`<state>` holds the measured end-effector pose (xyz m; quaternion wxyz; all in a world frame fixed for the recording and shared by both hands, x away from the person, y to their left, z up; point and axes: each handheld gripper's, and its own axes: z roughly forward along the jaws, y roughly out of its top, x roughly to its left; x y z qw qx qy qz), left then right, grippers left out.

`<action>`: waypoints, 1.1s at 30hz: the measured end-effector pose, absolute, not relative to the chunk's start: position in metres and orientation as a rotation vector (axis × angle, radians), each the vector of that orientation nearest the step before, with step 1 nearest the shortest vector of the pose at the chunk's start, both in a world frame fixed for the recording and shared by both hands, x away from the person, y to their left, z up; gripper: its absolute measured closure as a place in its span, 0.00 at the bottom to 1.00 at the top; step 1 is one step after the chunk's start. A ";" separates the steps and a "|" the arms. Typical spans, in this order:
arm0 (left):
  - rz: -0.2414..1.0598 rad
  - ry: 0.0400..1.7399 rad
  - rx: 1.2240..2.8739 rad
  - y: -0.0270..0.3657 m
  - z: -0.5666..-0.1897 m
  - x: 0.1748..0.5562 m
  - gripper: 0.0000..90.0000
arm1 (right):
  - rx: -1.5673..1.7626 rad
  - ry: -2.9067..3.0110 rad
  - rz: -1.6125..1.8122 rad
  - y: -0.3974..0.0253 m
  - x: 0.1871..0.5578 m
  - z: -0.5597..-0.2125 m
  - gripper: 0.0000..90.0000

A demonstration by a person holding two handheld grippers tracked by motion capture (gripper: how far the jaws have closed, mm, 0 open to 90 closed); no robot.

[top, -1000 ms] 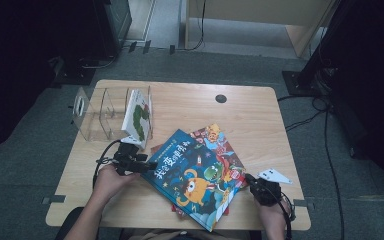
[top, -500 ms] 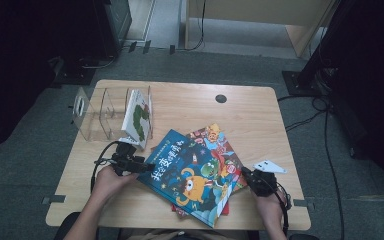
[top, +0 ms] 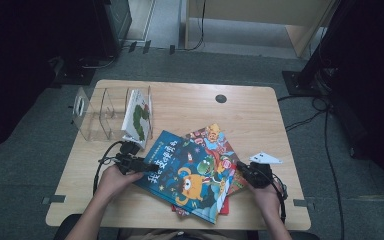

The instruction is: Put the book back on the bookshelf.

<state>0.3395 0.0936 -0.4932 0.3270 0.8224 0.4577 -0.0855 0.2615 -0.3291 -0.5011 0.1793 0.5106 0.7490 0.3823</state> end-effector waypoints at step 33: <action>-0.241 1.279 2.126 0.095 -0.492 0.340 0.34 | 1.376 2.149 1.099 -0.316 0.257 -0.503 1.00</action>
